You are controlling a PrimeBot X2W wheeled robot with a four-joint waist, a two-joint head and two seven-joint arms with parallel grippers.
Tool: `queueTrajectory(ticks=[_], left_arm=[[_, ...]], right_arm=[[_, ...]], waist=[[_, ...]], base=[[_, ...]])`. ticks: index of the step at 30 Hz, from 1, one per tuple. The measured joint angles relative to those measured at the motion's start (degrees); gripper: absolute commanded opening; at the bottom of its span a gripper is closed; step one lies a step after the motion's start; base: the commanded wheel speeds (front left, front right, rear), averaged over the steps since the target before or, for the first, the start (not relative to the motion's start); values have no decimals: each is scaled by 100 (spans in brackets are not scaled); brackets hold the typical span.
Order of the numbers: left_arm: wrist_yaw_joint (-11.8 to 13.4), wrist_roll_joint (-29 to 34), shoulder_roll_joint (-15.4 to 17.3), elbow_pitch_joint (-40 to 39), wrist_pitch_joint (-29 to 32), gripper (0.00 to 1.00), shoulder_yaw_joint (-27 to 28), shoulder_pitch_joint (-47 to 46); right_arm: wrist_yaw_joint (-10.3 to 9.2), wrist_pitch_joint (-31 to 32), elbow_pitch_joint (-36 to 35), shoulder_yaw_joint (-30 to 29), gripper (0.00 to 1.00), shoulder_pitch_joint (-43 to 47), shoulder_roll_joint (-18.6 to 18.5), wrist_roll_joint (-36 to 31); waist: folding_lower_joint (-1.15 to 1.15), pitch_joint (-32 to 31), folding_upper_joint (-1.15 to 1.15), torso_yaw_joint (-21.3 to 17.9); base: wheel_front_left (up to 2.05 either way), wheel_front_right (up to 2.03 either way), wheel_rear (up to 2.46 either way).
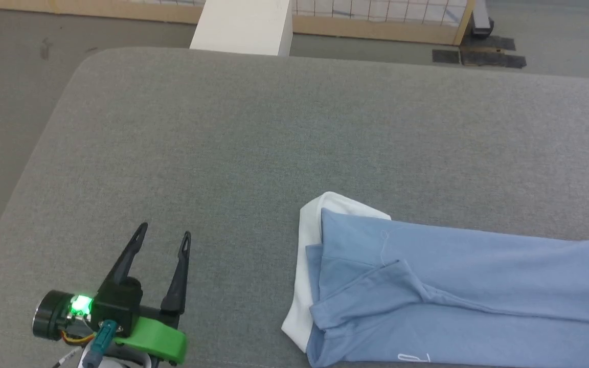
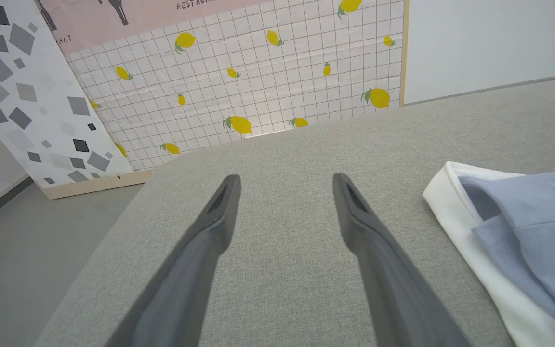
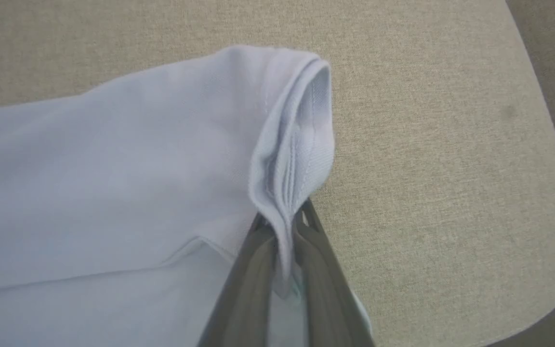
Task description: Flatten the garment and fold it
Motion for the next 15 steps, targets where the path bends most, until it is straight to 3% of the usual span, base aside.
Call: queueTrajectory(ticks=[15], left_arm=[[-208, 99, -241, 110, -2, 100, 203, 113]], right_arm=[[-1, 1247, -2428, 1454, 0, 633, -168, 865]], waist=[[0, -315, 0, -13]], base=[[0, 0, 0]])
